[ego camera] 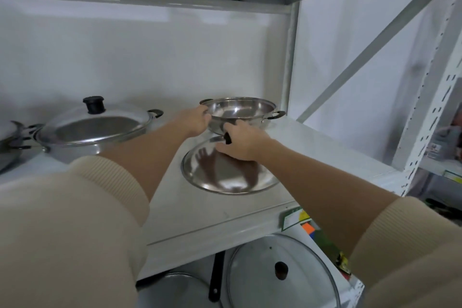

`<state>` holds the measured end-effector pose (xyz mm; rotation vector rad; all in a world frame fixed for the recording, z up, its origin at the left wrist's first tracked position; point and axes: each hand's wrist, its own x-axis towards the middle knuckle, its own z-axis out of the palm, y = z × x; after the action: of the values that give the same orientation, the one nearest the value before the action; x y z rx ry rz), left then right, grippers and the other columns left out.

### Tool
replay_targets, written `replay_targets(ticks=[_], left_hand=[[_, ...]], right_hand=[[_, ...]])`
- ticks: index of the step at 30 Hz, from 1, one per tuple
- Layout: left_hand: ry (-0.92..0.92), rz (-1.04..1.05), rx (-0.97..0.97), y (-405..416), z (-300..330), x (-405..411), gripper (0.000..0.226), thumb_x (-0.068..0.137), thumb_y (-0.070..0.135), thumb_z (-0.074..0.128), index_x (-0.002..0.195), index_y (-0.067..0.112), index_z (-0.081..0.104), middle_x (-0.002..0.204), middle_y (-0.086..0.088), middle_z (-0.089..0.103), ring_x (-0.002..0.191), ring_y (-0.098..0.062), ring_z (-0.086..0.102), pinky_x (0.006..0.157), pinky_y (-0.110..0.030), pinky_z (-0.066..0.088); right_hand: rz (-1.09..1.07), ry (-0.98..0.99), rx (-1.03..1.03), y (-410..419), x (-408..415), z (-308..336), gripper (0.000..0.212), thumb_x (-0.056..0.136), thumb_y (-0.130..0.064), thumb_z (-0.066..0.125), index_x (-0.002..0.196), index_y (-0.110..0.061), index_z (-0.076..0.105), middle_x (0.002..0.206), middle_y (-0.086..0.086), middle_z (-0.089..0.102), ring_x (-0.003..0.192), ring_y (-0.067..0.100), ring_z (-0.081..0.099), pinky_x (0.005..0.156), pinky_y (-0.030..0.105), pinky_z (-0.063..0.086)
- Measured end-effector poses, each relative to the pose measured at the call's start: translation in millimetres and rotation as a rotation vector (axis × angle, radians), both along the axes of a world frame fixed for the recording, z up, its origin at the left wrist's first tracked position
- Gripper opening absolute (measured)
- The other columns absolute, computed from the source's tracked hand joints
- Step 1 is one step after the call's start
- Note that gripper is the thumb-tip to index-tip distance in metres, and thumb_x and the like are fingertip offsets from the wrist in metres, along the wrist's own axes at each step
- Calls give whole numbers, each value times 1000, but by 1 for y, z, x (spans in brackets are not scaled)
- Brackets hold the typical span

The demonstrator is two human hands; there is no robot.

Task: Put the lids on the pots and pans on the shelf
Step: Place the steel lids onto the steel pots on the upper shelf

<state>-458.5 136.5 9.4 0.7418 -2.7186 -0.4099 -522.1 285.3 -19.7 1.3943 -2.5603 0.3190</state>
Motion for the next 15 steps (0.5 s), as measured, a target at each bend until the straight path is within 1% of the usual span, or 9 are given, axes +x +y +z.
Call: replay_targets(ticks=[2,4,6,7,9,11,12,13,15], left_hand=[[18,27,108,-1,0,-6,49,102,31,25,147,12,31,142,-17,45,123,-36,49,97,-38,41],[80,78,268,-5,-1,-12,52,100,35,30,148,15,25,137,-17,47,109,-34,56,87,-40,47],[136,131,430,-7,4,-14,57,98,38,35,149,16,22,130,-14,50,94,-29,59,80,-38,49],[172,150,494,-11,6,-16,56,97,38,37,147,14,26,124,-13,52,88,-27,59,77,-36,48],[204,154,602,-14,11,-19,46,96,37,40,133,10,46,108,-10,55,75,-22,58,68,-29,47],[181,128,623,-27,8,-28,35,93,36,45,114,11,58,102,-10,60,72,-21,57,62,-26,47],[147,110,626,-32,8,-33,32,92,35,47,107,10,60,104,-14,63,72,-23,58,60,-25,48],[154,89,658,-36,8,-39,28,91,32,49,102,8,61,103,-17,65,70,-23,58,54,-24,50],[225,80,754,-32,11,-43,21,94,24,53,88,6,61,87,-13,64,65,-21,57,37,-17,49]], right_hand=[[35,29,-6,-6,-2,-3,41,94,-41,44,119,-10,54,118,15,55,114,36,54,88,41,44],[61,76,-56,-4,-6,6,34,93,-34,47,110,-8,61,111,16,60,106,35,59,77,34,41],[59,94,-156,6,-8,25,27,87,-33,54,92,-9,65,97,16,65,96,33,63,69,30,39],[51,102,-194,11,-10,37,24,83,-34,56,82,-11,64,89,14,65,90,33,63,67,30,41],[34,117,-227,20,-13,60,24,77,-36,57,67,-13,60,77,12,62,81,34,62,63,30,43],[23,126,-249,24,-14,78,29,75,-37,57,56,-16,49,71,8,56,77,30,58,62,29,38],[18,135,-262,24,-15,85,28,75,-36,57,56,-18,47,72,6,55,77,29,57,63,28,37],[11,147,-271,23,-17,89,25,75,-35,57,59,-18,49,74,6,55,79,29,57,64,28,39],[-14,180,-267,21,-23,95,18,77,-33,57,70,-16,56,80,6,57,83,30,59,66,29,43]])
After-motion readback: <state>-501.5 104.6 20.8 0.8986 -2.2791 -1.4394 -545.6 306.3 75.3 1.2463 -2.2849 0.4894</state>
